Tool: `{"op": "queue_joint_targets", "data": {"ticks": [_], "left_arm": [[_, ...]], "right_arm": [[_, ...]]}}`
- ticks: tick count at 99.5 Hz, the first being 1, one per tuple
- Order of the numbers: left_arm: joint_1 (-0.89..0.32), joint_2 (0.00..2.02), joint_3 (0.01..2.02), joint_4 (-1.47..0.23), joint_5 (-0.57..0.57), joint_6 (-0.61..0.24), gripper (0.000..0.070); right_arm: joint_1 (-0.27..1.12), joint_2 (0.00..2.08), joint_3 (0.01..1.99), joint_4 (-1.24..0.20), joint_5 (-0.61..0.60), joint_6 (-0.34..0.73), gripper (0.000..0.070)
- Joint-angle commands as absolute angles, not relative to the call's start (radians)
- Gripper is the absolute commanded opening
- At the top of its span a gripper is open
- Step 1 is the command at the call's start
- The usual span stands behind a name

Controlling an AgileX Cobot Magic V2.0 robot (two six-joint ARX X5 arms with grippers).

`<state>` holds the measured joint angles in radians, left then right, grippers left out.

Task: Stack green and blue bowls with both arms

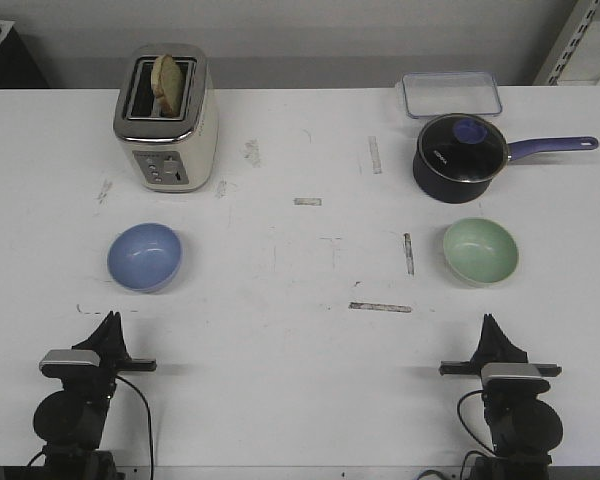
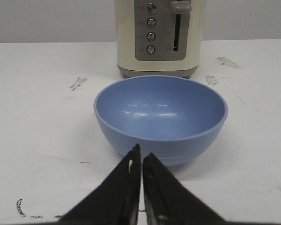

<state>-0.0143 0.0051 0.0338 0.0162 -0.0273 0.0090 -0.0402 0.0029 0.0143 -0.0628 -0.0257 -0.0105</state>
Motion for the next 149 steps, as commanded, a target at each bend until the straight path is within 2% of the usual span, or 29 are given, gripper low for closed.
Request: {"op": "queue_joint_targets", "data": {"ticks": [1,84,98,107,115,131,149], "left_arm": [[-0.012,0.004,0.012,0.031,-0.028,0.007,0.0001],[-0.012,0.004,0.012,0.028,-0.028,0.007,0.0001],[-0.012,0.004,0.012,0.027,-0.027,0.006,0.0001],[-0.012,0.004,0.012,0.022,-0.027,0.007,0.0001],[-0.012,0.004,0.012,0.022,-0.027,0.007,0.0001],[-0.012,0.004,0.012,0.023,-0.027,0.007,0.0001],[-0.012,0.004,0.012,0.024,-0.027,0.007,0.0001]], "right_arm": [[-0.041,0.001,0.013,-0.052,-0.026,-0.001,0.0000],[-0.041,0.001,0.013,-0.025,-0.020,0.004,0.0000],[-0.040,0.001,0.013,0.086,-0.027,0.049,0.0000],[-0.040,0.001,0.015,0.253,-0.024,0.057,0.0000],[-0.040,0.002,0.042,0.345,0.004,0.055,0.0000],[-0.041,0.077,0.244,0.221,0.053,0.039,0.0000],[-0.041,0.329,0.554,0.005,0.052,0.019,0.0000]]}}
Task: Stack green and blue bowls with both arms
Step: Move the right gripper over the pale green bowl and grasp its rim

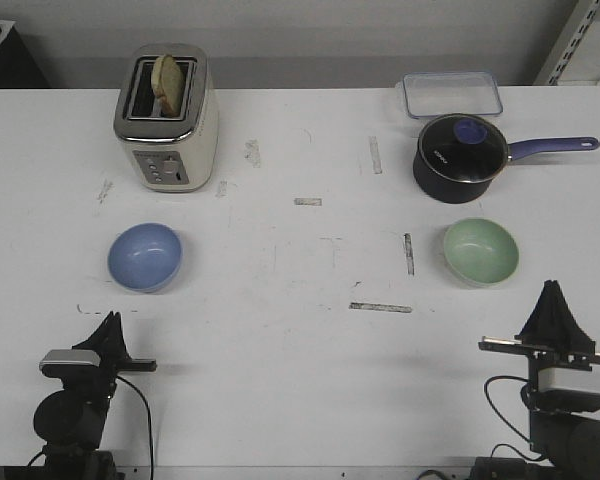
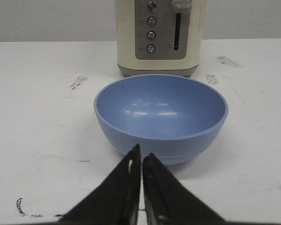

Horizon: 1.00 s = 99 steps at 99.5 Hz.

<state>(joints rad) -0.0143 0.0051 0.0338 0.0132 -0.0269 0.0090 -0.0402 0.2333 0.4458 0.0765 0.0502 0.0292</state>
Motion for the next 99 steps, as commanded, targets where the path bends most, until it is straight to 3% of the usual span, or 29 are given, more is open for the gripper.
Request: {"op": "queue_joint_targets", "data": {"ticks": [1,19,40,61,75,99], "left_arm": [[-0.012,0.004,0.012,0.024,-0.027,0.007,0.0001],[-0.012,0.004,0.012,0.024,-0.027,0.007,0.0001],[-0.012,0.004,0.012,0.024,-0.027,0.007,0.0001],[-0.012,0.004,0.012,0.023,-0.026,0.007,0.0001],[-0.012,0.004,0.012,0.023,-0.026,0.007,0.0001],[-0.012,0.004,0.012,0.024,-0.026,0.007,0.0001]], "right_arm": [[-0.041,0.354,0.581,-0.017,0.052,0.020,0.0000],[-0.041,0.656,0.855,-0.282,0.041,0.028,0.0035],[-0.083,0.971,1.058,-0.506,0.018,-0.025,0.0289],[-0.208,1.174,1.082,-0.528,-0.079,-0.090,0.0517],[-0.287,1.283,1.082,-0.531,-0.162,-0.144,0.0527],[-0.332,1.462,1.082,-0.508,-0.168,-0.189,0.0525]]}}
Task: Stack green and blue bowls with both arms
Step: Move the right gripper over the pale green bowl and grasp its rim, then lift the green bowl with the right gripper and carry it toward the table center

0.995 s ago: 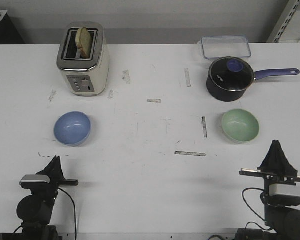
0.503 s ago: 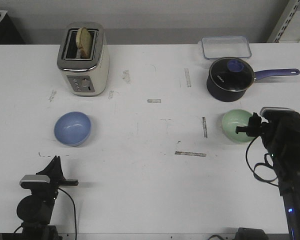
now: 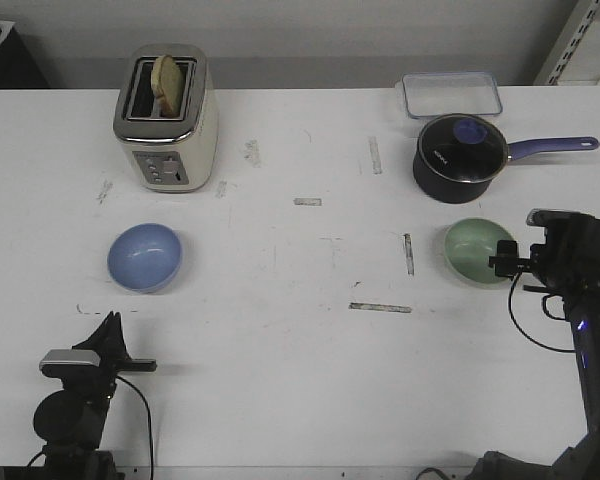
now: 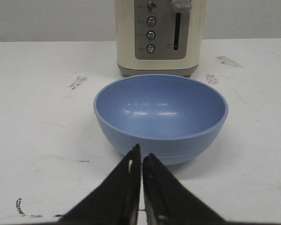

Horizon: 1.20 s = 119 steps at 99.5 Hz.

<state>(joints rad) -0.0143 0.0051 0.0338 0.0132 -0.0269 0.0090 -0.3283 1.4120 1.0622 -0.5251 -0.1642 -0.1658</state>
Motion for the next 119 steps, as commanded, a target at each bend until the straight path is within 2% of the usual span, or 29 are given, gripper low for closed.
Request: {"op": "queue_joint_targets", "data": {"ticks": [1,13,16,27,33,41,43,62,89,104,119], "left_arm": [[-0.012,0.004,0.012,0.024,-0.026,0.007,0.0001],[-0.012,0.004,0.012,0.024,-0.026,0.007,0.0001],[-0.012,0.004,0.012,0.024,-0.026,0.007,0.0001],[-0.012,0.004,0.012,0.024,-0.026,0.007,0.0001],[-0.012,0.004,0.012,0.025,-0.026,0.007,0.0001],[-0.012,0.004,0.012,0.025,-0.026,0.007,0.0001],[-0.012,0.004,0.012,0.025,-0.026,0.007,0.0001],[-0.012,0.004,0.012,0.025,-0.026,0.007,0.0001],[-0.012,0.004,0.012,0.025,-0.026,0.007,0.0001],[-0.012,0.004,0.012,0.025,-0.026,0.007,0.0001],[-0.012,0.004,0.012,0.024,-0.026,0.007,0.0001]], "right_arm": [[-0.332,1.472,1.082,-0.506,-0.169,-0.189,0.0525],[-0.332,1.541,1.082,-0.490,-0.169,-0.188,0.0519],[-0.332,1.555,1.082,-0.487,-0.168,-0.188,0.0496],[-0.331,1.592,1.082,-0.473,-0.170,-0.188,0.0306],[-0.331,1.599,1.082,-0.471,-0.169,-0.188,0.0166],[-0.331,1.598,1.082,-0.465,-0.169,-0.188,0.0014],[-0.331,1.598,1.082,-0.464,-0.168,-0.188,0.0001],[-0.329,1.596,1.098,-0.462,-0.169,-0.176,0.0001],[-0.269,1.509,1.230,-0.565,-0.215,-0.163,0.0001],[-0.162,1.438,1.320,-0.623,-0.267,-0.120,0.0001],[0.013,1.380,1.345,-0.630,-0.287,-0.046,0.0001]]}}
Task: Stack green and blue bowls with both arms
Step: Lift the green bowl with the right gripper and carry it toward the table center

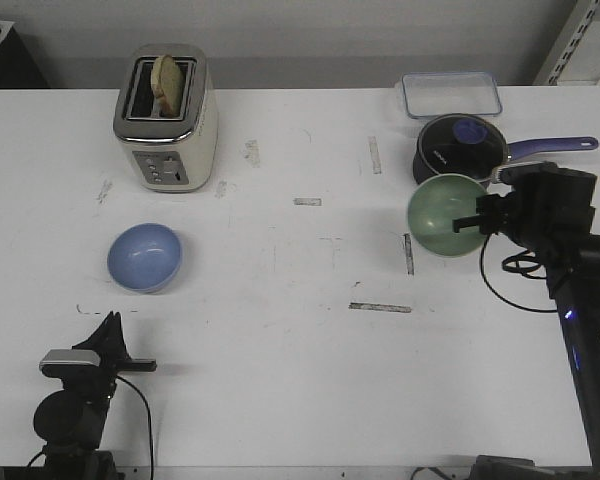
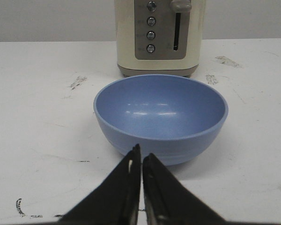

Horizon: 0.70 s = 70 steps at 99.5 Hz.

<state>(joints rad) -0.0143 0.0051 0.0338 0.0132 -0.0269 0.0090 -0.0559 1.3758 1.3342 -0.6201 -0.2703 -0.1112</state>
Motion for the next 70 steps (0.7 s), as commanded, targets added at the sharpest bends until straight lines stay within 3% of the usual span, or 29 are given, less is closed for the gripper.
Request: {"op": "queue_joint_targets", "data": {"ticks": [1,22,40,70], "left_arm": [[-0.012,0.004,0.012,0.024,-0.026,0.007,0.0001],[-0.012,0.004,0.012,0.024,-0.026,0.007,0.0001],[-0.012,0.004,0.012,0.023,-0.026,0.007,0.0001],[-0.012,0.004,0.012,0.023,-0.026,0.007,0.0001]], "right_arm": [[0.027,1.380,1.345,-0.630,-0.291,-0.042,0.0001],[0.332,1.390,1.331,-0.708,-0.328,-0.004,0.0001],[0.554,1.438,1.264,-0.670,-0.285,0.003,0.0001],[0.676,1.578,1.205,-0.570,-0.254,0.003,0.0001]]}}
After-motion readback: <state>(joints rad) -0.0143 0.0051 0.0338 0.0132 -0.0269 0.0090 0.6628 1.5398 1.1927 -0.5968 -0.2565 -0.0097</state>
